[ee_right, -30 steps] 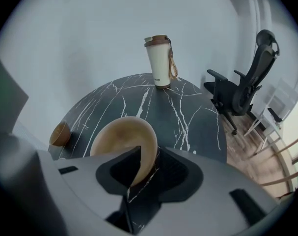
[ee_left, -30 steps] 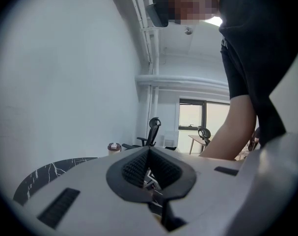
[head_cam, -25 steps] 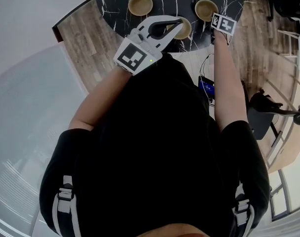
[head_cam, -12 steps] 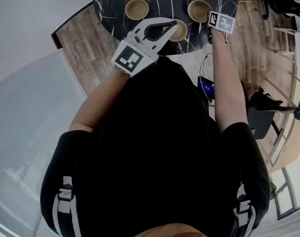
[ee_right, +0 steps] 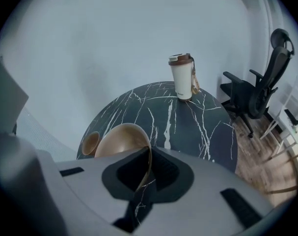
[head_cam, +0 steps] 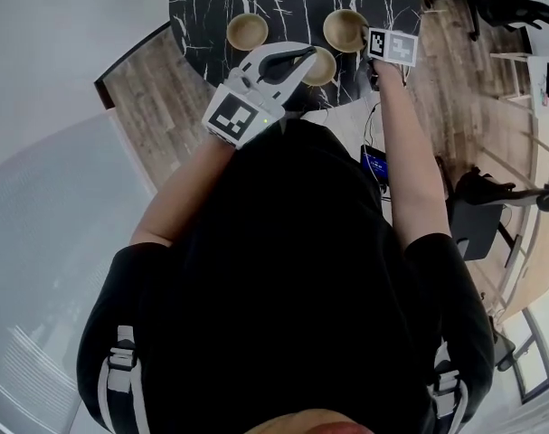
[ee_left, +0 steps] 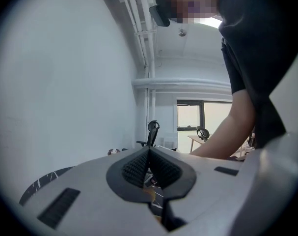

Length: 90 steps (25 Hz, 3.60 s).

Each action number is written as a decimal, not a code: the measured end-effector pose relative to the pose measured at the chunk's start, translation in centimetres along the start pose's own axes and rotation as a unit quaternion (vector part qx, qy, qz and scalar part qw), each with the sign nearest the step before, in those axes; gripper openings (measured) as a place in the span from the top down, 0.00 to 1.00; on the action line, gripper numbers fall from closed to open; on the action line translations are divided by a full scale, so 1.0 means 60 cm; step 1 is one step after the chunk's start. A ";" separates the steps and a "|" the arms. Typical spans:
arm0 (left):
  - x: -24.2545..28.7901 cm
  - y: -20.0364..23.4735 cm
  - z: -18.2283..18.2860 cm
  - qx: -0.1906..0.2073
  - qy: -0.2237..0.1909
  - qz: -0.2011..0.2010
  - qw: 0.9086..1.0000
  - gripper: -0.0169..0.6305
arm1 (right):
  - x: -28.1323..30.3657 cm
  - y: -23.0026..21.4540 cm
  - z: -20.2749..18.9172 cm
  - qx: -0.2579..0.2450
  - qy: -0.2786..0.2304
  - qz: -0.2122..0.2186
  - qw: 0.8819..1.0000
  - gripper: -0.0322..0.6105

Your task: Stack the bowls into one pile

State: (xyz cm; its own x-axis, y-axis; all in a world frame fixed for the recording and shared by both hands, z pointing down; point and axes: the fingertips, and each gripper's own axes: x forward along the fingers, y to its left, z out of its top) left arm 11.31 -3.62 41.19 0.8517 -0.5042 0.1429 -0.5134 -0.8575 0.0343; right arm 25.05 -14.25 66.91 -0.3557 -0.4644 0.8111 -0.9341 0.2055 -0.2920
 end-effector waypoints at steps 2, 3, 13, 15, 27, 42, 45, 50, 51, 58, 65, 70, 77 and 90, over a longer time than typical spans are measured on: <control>-0.006 0.000 0.005 0.001 -0.005 0.001 1.000 0.97 | -0.005 0.020 -0.004 -0.007 0.004 0.008 1.000 0.92; -0.009 0.001 0.007 0.001 -0.004 0.002 1.000 0.97 | -0.006 0.031 -0.007 -0.010 0.006 0.014 1.000 0.92; -0.031 -0.001 0.012 0.010 -0.001 0.009 1.000 0.97 | -0.002 0.099 -0.065 -0.034 0.037 0.044 0.998 0.92; -0.036 -0.001 0.008 0.009 0.000 0.010 1.000 0.97 | 0.004 0.111 -0.078 -0.040 0.045 0.048 0.997 0.92; -0.058 0.012 -0.003 0.000 0.003 0.023 1.000 0.97 | 0.038 0.147 -0.138 -0.060 0.087 0.060 0.993 0.92; -0.057 0.027 -0.018 -0.009 0.010 0.017 1.000 0.97 | 0.052 0.146 -0.167 -0.060 0.112 0.064 0.990 0.78; -0.058 0.029 -0.016 -0.008 0.011 0.017 1.000 0.97 | 0.042 0.145 -0.157 -0.060 0.102 0.061 0.991 0.76; -0.063 0.041 -0.019 -0.007 0.012 0.017 1.000 0.97 | 0.030 0.157 -0.130 -0.073 0.090 0.063 0.991 0.74; -0.065 0.046 -0.020 -0.009 0.011 0.020 1.000 0.97 | 0.030 0.162 -0.123 -0.076 0.086 0.065 0.991 0.74; -0.090 0.085 -0.022 -0.008 0.010 0.042 0.999 0.97 | 0.027 0.224 -0.060 -0.103 0.059 0.086 0.989 0.74; -0.121 0.138 -0.019 -0.007 0.004 0.070 0.998 0.97 | 0.045 0.287 -0.007 -0.139 0.046 0.105 0.984 0.74; -0.139 0.171 -0.023 -0.012 0.005 0.083 0.996 0.97 | 0.075 0.318 0.000 -0.167 0.058 0.113 0.978 0.73; -0.160 0.208 -0.041 -0.020 0.008 0.096 0.995 0.97 | 0.093 0.364 0.022 -0.191 0.074 0.119 0.972 0.72; -0.186 0.270 -0.079 -0.036 0.019 0.107 0.993 0.97 | 0.180 0.417 0.023 -0.227 0.111 0.119 0.960 0.69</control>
State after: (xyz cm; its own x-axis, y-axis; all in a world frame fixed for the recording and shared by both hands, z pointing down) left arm -7.03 -11.37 44.85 0.7183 -0.6686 0.1923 -0.6896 -0.7209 0.0694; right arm -2.22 -15.30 67.67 -0.4949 -0.1726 0.8516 -0.6998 0.6602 -0.2729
